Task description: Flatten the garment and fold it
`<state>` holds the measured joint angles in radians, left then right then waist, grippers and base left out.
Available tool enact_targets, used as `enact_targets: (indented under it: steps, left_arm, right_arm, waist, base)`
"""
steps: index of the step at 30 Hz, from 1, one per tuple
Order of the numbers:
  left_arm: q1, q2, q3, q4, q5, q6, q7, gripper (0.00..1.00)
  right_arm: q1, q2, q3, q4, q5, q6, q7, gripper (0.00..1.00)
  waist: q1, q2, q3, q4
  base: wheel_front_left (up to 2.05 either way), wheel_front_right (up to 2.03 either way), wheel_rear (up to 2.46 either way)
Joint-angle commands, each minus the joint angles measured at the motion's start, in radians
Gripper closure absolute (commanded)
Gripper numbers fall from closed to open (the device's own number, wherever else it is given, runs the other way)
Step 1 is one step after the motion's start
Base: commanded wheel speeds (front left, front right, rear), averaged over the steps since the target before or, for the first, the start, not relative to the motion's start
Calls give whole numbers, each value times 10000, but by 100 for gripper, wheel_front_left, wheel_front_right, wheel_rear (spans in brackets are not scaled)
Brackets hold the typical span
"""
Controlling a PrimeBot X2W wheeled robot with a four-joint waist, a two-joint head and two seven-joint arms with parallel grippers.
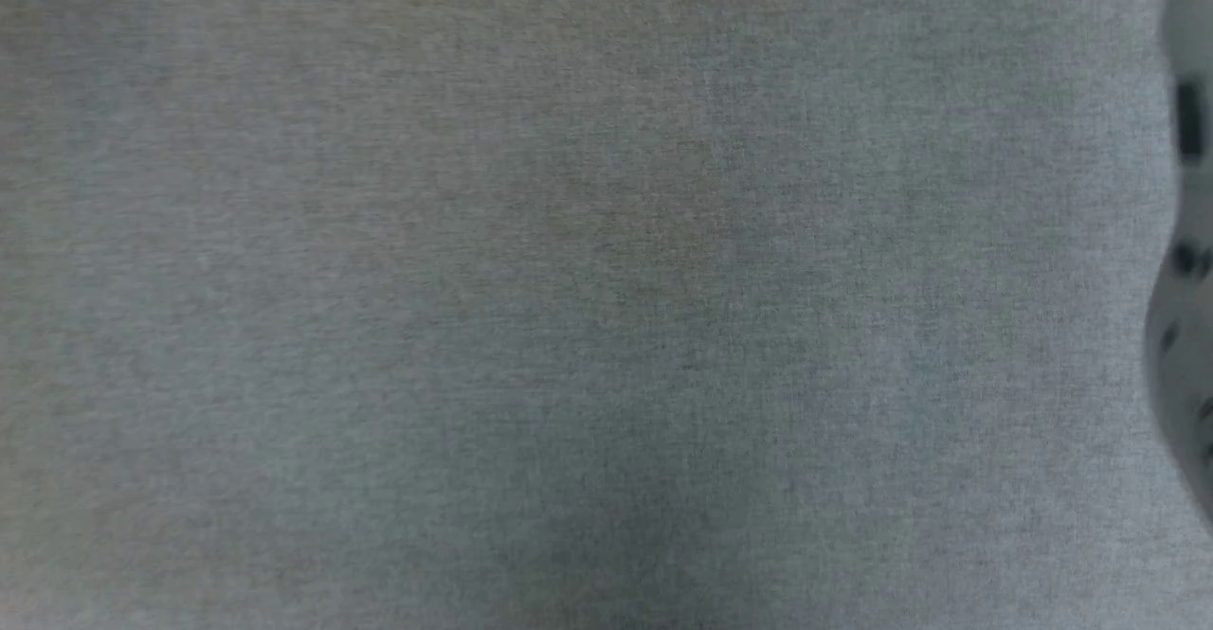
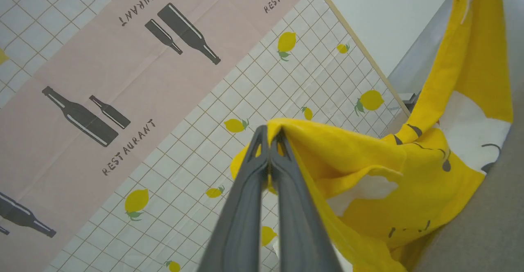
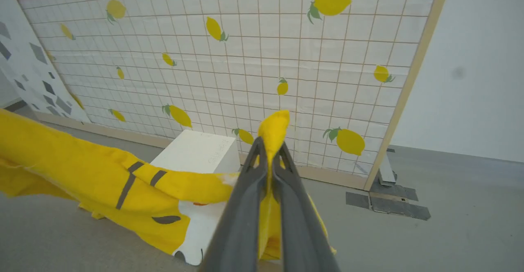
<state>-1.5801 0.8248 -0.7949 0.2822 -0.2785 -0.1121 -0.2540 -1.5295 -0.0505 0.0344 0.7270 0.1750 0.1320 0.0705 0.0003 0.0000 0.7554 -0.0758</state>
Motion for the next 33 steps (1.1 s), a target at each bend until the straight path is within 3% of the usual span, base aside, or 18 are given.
enact_targets:
  steps: [1,5,9,17,23,33]
  left_arm:
    - [583,203,-26,-428,58,104,-72,100]
    - [2474,841,-92,-1940,-71,525,-75,100]
    - [4548,1305,-242,-3219,-379,1259,-76,100]
    - [8093,1539,-1082,-4580,-1023,2848,-63,100]
    - [10343,1182,-1577,-4921,-2481,3846,219,100]
    - [12648,713,-2527,-4772,-4671,4136,1617,100]
  right_arm:
    - [564,-130,148,-376,226,-13,-38,100]
    - [2502,-756,453,-2102,1043,-13,341,100]
    - [5167,-1378,11,-4572,1658,-13,1058,100]
    - [10266,-889,-1440,-8317,2001,-13,2226,100]
    - [12816,-450,-1689,-9498,2269,-13,2799,100]
    - [15927,-300,-2337,-9665,2973,-13,3660,100]
  waist:
    - [-3,0,-749,363]
    - [-3,0,-1460,525]
    - [-3,0,-2152,732]
    - [-3,0,-3472,1007]
    - [-3,0,-4349,982]
    - [-3,0,-5486,1193]
  base:
    - [0,0,0]
    - [0,0,0]
    - [0,0,0]
    - [0,0,0]
    - [0,0,0]
    - [0,0,0]
